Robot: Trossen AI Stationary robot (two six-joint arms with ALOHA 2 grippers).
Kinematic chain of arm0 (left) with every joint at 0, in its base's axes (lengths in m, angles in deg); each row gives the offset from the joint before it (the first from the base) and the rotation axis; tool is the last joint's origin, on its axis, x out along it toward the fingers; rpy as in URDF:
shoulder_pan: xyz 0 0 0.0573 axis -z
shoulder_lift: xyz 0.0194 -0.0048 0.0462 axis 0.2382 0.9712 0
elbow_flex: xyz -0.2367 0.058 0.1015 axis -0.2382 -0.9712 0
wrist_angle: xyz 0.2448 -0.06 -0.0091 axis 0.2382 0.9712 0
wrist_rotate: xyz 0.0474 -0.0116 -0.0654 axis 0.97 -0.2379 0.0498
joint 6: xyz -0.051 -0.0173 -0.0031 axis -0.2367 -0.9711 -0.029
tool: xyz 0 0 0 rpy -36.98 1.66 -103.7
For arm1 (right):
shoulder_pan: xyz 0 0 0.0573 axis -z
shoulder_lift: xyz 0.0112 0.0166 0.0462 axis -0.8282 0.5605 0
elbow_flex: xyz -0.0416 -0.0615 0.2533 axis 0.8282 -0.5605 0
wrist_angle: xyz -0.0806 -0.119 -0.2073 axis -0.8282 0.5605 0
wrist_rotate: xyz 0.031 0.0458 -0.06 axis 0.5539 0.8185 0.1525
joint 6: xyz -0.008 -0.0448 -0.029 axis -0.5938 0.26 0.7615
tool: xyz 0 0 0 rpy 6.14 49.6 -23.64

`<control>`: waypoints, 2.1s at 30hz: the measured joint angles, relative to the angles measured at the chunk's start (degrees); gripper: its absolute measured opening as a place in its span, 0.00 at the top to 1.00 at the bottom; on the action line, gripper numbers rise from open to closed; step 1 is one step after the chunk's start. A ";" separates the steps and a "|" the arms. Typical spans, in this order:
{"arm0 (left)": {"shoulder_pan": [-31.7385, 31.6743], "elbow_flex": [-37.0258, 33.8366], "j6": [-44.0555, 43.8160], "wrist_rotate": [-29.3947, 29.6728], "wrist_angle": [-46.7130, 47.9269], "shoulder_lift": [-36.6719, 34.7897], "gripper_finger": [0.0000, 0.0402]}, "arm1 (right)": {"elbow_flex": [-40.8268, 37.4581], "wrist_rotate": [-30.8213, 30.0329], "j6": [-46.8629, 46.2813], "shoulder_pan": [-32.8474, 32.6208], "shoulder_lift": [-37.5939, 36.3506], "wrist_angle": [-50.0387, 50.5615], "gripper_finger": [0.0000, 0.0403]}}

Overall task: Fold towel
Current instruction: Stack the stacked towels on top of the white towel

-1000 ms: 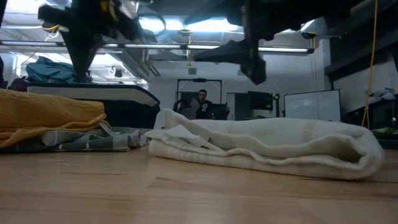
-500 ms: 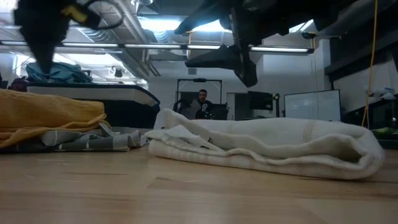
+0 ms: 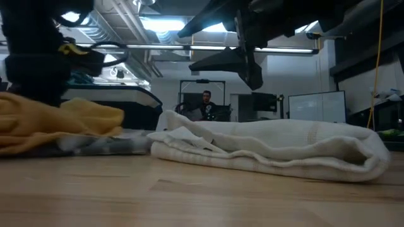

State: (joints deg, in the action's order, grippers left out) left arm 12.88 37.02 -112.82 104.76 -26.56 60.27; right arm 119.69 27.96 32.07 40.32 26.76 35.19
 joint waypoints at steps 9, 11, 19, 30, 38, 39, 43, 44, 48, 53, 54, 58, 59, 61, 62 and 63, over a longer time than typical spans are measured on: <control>-2.96 -2.97 4.59 -1.23 -24.83 1.74 0.99 | -0.02 0.79 3.19 0.00 0.00 -0.04 0.41; -3.43 -2.96 5.93 -2.36 -29.92 3.01 0.99 | -0.02 1.11 4.33 0.00 0.00 -0.12 0.41; -4.33 -2.97 6.70 -3.79 -30.56 0.71 0.99 | -0.02 2.36 7.26 0.49 0.00 -0.08 0.41; -4.20 -2.97 5.46 0.25 -13.51 -18.10 1.00 | -0.02 7.18 3.90 8.53 -0.02 0.30 0.41; -1.70 -2.95 -0.82 -3.10 0.01 -21.86 0.89 | -0.02 10.34 2.79 10.84 -0.04 1.29 0.41; -1.47 -2.95 -3.26 -3.74 2.00 -21.54 0.86 | -0.02 10.34 2.46 10.84 -0.04 1.84 0.41; -0.82 -2.95 -12.55 -4.07 8.55 -20.26 0.73 | -0.02 10.36 1.39 10.84 -0.04 4.99 0.41; -0.77 -2.95 -14.49 -4.10 9.32 -19.96 0.70 | -0.02 10.36 0.24 10.84 -0.04 5.79 0.41; -0.80 -2.97 -24.17 -4.44 9.41 -18.85 0.60 | -0.04 10.29 -2.16 11.19 -0.04 8.84 0.41; -0.71 -4.65 -33.19 -5.03 3.06 -17.52 0.56 | -0.09 9.72 -3.51 11.77 -0.04 10.74 0.41; -0.55 -5.62 -34.98 -5.63 0.73 -17.28 0.56 | -0.09 9.64 -3.73 11.98 -0.04 10.74 0.41; 0.44 -9.56 -41.27 -8.94 -5.11 -16.22 0.56 | -0.09 9.39 -3.77 12.02 -0.04 10.72 0.41; 0.54 -10.34 -42.38 -9.88 -5.32 -16.15 0.56 | -0.09 9.31 -3.75 12.01 -0.04 10.73 0.41; 0.70 -11.10 -43.80 -11.69 -4.44 -16.15 0.56 | -0.09 9.29 -3.79 12.00 0.42 10.43 0.41; 0.92 -11.35 -43.94 -12.31 -4.26 -16.15 0.56 | -0.09 9.29 -4.03 12.00 0.80 10.15 0.41; 1.12 -11.43 -43.94 -12.66 -4.31 -16.15 0.56 | -0.09 9.29 -4.59 12.00 1.64 9.97 0.41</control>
State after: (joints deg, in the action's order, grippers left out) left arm 14.00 25.58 -156.75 92.10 -30.87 44.12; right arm 119.60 37.25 27.48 52.32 28.40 45.17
